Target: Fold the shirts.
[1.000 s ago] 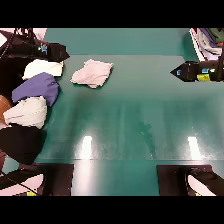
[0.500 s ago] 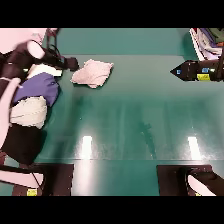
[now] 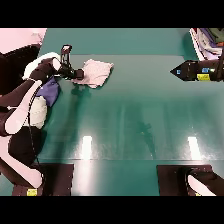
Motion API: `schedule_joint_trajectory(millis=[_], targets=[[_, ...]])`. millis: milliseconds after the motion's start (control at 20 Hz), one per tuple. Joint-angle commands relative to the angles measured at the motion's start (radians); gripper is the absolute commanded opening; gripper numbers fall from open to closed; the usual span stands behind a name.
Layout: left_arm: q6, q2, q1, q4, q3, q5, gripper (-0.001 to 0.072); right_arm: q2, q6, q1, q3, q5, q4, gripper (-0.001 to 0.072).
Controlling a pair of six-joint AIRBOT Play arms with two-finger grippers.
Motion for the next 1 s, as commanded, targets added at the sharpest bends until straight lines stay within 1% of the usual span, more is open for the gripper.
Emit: schedule_joint_trajectory(millis=[0, 150, 250, 400, 550, 650, 750, 800, 850, 950], targets=[[0.0, -0.008, 0.0, 0.002, 0.004, 0.026, 0.0021, -0.001, 0.0, 0.0, 0.0, 0.0, 0.001, 0.0016], [0.0, 0.016, 0.0, 0.001, 0.005, 0.009, 0.002, 0.0, 0.0, 0.0, 0.0, 0.0, 0.0, 0.0016], [0.0, 0.074, 0.0, 0.002, 0.019, 0.01, 0.0019, 0.001, 0.0, 0.0, 0.001, 0.0, 0.0, 0.0015], [0.006, 0.206, 0.0, 0.002, 0.089, -0.002, 0.0019, 0.013, 0.0, 0.0, 0.001, -0.002, 0.0, 0.0016], [0.011, 0.367, 0.0, -0.022, 0.157, -0.077, 0.0019, 0.058, 0.0, 0.0, 0.001, -0.05, -0.005, 0.0016], [0.105, 0.485, 0.0, -0.144, 0.204, -0.11, 0.0018, 0.101, 0.0, 0.0, 0.001, -0.133, -0.01, 0.0015], [0.217, 0.578, 0.0, -0.328, 0.258, -0.141, 0.0018, 0.142, 0.0, 0.0, 0.001, -0.209, -0.011, 0.0015], [0.255, 0.613, 0.0, -0.401, 0.278, -0.168, 0.0018, 0.158, 0.0, 0.0, 0.001, -0.234, -0.011, 0.0014], [0.272, 0.639, -0.007, -0.449, 0.287, -0.199, 0.0018, 0.172, 0.0, 0.0, 0.001, -0.251, -0.011, 0.0015], [0.27, 0.666, -0.061, -0.443, 0.286, -0.277, 0.0018, 0.188, 0.0, 0.0, 0.003, -0.261, -0.011, 0.0015]])
